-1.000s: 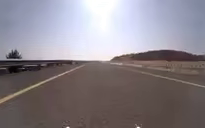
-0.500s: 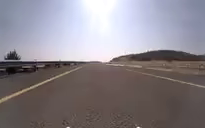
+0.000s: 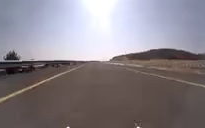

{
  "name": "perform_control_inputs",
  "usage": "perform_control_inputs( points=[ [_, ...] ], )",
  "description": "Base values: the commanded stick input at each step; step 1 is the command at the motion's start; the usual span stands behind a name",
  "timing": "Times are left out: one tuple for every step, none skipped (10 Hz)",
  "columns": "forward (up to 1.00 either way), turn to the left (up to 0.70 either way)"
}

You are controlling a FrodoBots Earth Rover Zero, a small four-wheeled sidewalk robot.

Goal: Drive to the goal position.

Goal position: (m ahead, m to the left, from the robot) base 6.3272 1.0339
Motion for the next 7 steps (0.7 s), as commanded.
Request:
perform_control_inputs(
  points=[
    [0.70, 0.00],
    [0.70, 0.00],
    [0.70, 0.00],
    [0.70, 0.00],
    [0.70, 0.00],
    [0.70, 0.00],
    [0.70, 0.00]
  ],
)
